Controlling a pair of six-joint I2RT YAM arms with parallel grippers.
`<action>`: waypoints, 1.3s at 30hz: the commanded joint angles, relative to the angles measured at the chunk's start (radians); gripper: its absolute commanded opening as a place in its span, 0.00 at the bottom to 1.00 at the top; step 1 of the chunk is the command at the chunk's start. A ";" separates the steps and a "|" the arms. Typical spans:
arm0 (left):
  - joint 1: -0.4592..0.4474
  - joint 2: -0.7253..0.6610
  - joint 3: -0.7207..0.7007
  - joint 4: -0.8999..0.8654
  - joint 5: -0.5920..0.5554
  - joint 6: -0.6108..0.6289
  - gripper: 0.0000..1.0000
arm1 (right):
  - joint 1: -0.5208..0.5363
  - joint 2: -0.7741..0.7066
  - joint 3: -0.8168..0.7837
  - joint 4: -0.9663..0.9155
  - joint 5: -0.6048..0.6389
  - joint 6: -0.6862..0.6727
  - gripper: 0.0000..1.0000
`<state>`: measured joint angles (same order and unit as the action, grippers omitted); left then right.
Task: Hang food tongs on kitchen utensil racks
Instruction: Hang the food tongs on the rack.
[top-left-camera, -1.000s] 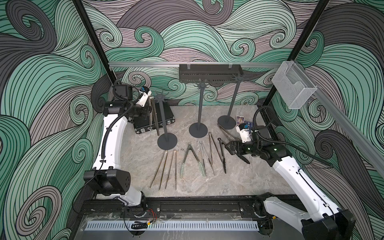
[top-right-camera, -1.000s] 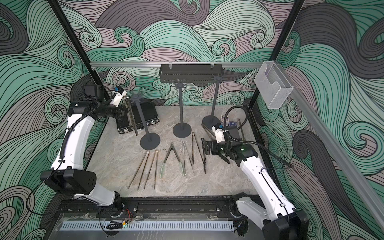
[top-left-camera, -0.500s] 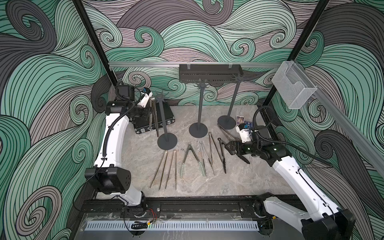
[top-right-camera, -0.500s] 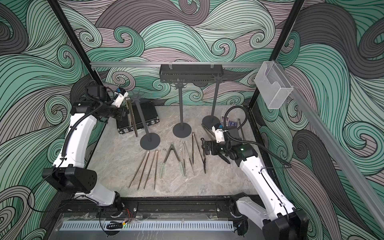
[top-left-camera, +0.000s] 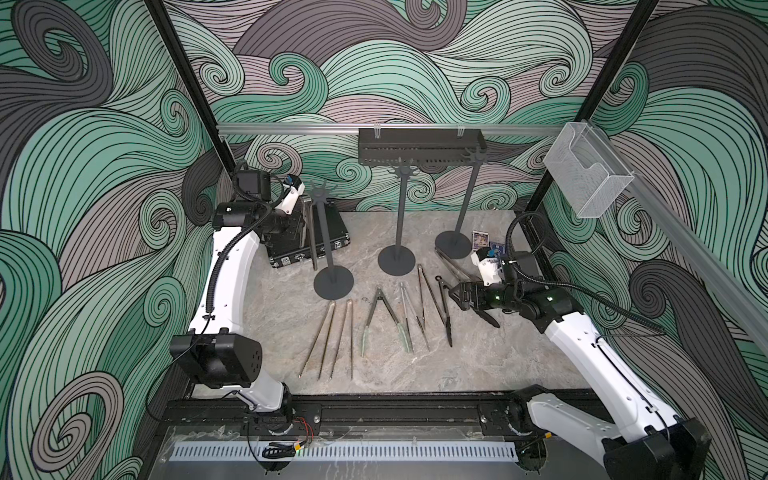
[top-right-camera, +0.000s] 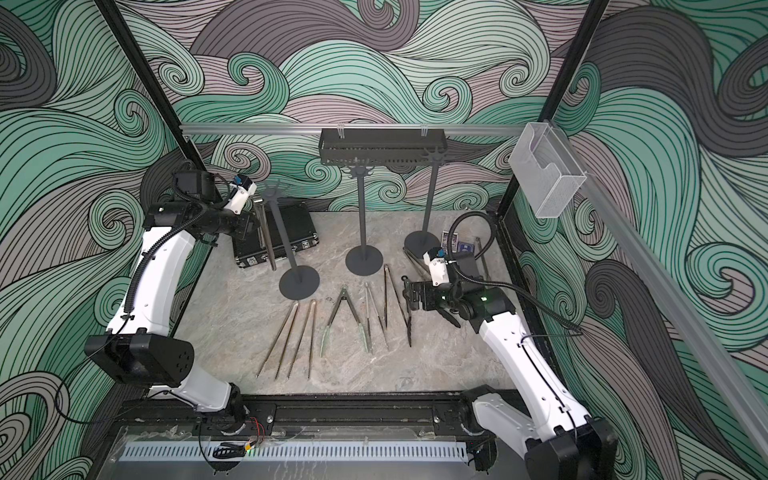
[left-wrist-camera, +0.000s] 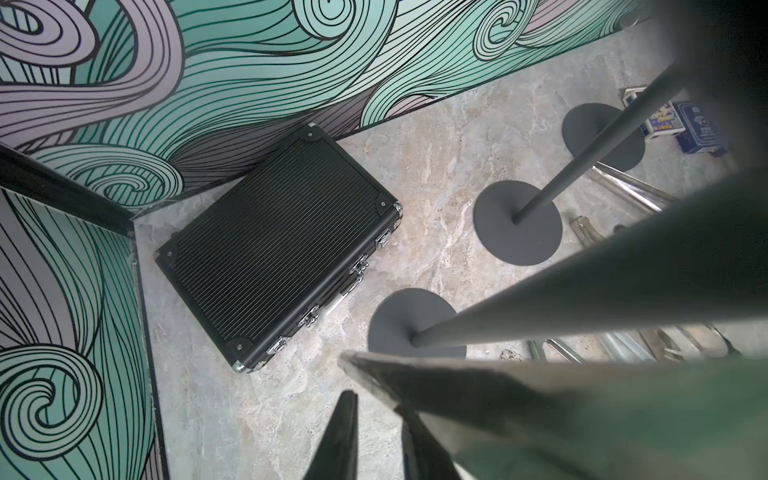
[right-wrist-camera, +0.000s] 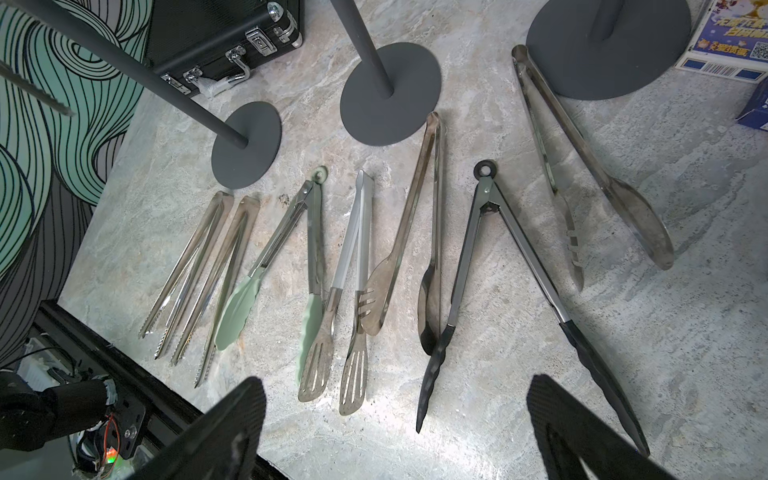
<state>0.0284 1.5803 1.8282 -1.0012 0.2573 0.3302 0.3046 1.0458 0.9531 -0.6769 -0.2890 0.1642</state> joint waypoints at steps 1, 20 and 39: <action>-0.013 0.006 0.004 -0.032 -0.023 0.004 0.25 | 0.005 0.009 -0.009 0.001 -0.007 -0.005 0.99; -0.015 -0.047 0.075 -0.018 -0.130 -0.031 0.54 | 0.005 0.011 -0.007 -0.003 -0.016 -0.006 0.99; -0.015 -0.197 0.121 -0.054 -0.169 -0.085 0.62 | 0.035 0.006 0.006 -0.043 0.012 -0.017 0.99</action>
<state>0.0208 1.4548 1.9038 -1.0153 0.1223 0.2756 0.3267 1.0599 0.9531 -0.6899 -0.2916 0.1631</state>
